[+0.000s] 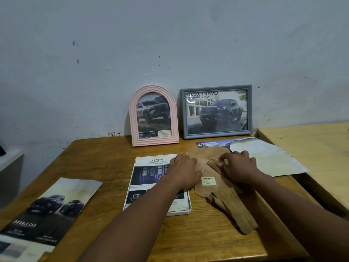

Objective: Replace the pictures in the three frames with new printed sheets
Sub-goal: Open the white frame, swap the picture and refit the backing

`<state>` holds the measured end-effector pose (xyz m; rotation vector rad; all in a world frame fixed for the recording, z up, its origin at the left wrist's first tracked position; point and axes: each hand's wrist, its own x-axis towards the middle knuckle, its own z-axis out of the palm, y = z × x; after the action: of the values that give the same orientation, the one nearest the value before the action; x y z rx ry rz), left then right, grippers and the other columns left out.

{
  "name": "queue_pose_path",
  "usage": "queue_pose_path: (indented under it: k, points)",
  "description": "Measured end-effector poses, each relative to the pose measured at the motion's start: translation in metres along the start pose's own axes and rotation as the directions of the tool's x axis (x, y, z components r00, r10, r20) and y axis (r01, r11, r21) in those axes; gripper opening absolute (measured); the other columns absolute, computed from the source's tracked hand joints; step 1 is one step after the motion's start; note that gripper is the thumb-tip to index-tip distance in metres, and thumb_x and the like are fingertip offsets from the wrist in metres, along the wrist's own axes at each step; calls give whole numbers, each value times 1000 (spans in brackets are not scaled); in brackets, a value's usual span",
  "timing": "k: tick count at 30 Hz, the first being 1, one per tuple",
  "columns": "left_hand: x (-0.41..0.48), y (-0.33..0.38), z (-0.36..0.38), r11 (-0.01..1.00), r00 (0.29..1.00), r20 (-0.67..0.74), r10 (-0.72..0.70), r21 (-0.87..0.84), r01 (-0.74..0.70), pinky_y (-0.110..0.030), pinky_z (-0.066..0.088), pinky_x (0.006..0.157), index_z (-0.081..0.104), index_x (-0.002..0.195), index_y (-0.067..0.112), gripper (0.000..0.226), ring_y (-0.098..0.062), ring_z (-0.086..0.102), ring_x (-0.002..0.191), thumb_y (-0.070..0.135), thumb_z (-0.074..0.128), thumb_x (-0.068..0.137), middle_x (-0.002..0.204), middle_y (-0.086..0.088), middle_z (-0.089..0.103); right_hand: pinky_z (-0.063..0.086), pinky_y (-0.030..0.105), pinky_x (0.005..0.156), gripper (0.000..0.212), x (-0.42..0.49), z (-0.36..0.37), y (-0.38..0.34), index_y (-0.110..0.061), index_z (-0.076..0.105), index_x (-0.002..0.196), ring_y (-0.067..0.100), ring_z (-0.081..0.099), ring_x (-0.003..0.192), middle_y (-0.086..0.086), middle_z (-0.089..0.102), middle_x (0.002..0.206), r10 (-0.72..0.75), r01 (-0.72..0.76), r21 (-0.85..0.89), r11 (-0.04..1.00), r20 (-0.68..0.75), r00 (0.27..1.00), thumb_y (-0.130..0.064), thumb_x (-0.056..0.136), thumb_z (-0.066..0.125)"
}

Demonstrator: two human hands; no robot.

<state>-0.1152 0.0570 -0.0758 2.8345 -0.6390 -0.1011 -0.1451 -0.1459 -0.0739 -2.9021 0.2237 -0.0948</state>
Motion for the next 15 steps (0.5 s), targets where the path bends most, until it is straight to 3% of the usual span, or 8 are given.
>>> queue_pose_path:
  k: [4,9,15]
  points:
    - [-5,-7,-1,1000,1000,-4,14,-26,-14,-48,16,122,46,148,22,56,-31,16,154,51,49,100,159,-5,38,29,51,103,39,-4,-8,-11,-31,55,131,31,33,133,6,49,144,-15,14,26,1000,23,1000,-49,98,46]
    - [-26,-27,-23,996,996,-82,-17,-91,10,-48,24,121,42,152,24,60,-29,26,150,50,55,99,156,-3,44,31,51,106,39,2,-23,-55,-30,54,132,31,34,136,4,49,144,-103,108,120,987,-51,993,-43,95,57]
    - [-74,-86,-52,955,958,-193,-214,-246,164,-46,40,113,42,151,31,58,-24,41,141,35,65,97,156,2,44,46,51,99,35,-3,-16,-158,-30,57,124,24,52,120,1,61,127,-249,263,262,928,-85,965,-41,92,62]
